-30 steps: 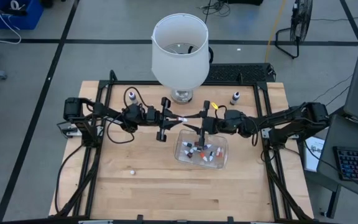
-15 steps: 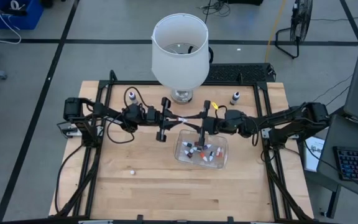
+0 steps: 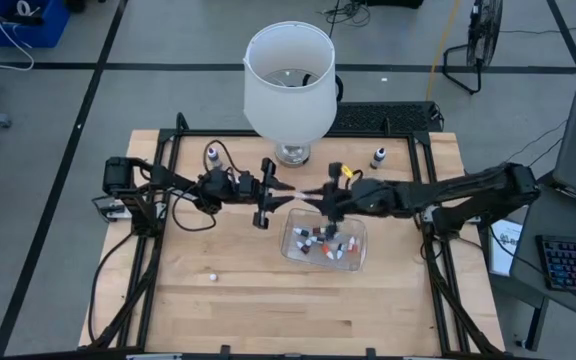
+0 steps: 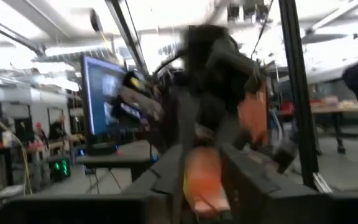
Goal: Pick & Place food coloring
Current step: Put the yellow food coloring bottle into the transparent bin
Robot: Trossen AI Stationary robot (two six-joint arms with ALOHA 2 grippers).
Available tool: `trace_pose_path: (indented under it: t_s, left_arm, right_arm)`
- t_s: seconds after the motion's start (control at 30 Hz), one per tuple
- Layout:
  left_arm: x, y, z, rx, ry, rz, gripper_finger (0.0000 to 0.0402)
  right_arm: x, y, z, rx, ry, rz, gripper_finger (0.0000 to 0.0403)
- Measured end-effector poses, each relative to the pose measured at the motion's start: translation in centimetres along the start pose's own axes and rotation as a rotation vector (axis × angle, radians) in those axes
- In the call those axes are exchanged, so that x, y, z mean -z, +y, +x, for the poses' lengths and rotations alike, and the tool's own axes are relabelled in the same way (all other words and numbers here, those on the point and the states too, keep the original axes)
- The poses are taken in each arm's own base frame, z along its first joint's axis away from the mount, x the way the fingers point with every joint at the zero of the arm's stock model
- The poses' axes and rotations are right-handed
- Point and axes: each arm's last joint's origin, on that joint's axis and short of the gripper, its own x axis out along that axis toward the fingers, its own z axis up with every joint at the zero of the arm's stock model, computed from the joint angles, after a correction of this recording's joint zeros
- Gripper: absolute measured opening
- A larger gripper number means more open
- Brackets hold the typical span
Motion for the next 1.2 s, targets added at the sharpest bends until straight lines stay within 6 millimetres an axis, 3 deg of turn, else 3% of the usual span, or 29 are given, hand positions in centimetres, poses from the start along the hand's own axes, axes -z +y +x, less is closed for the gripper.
trace_pose_path:
  t_s: [0.2, 0.37, 0.47, 0.6, 0.77, 0.9, 1.2]
  left_arm:
    - [0.2, 0.2, 0.0, -0.033, 0.033, -0.013, 0.0198]
    - [0.6, 0.4, 0.0, -0.095, 0.069, -0.010, 0.0227]
    - [0.8, 0.5, 0.0, -0.125, 0.090, -0.015, 0.0229]
    - [0.9, 0.6, -0.1, -0.139, 0.098, -0.020, 0.0224]
    - [0.9, 0.5, -0.1, -0.137, 0.103, -0.025, 0.0213]
    - [1.1, 0.5, -0.1, -0.142, 0.117, -0.028, 0.0206]
    - [1.6, 0.5, -0.2, -0.143, 0.168, -0.055, 0.0203]
  right_arm:
    - [-5.1, -0.9, -2.6, -0.054, 0.353, -0.034, 0.0038]
    - [-7.6, -1.2, -2.6, -0.115, 0.576, 0.004, 0.0038]
    - [-8.0, -0.8, -2.1, -0.186, 0.709, 0.007, 0.0038]
    - [-7.0, 1.4, 0.2, -0.363, 0.922, 0.035, 0.0038]
    - [-4.5, 4.2, 2.6, -0.533, 1.199, 0.024, 0.0038]
    - [-3.5, 5.7, 3.6, -0.679, 1.231, 0.064, 0.0038]
    - [-0.2, 7.0, 5.0, -0.675, 1.292, 0.037, 0.0038]
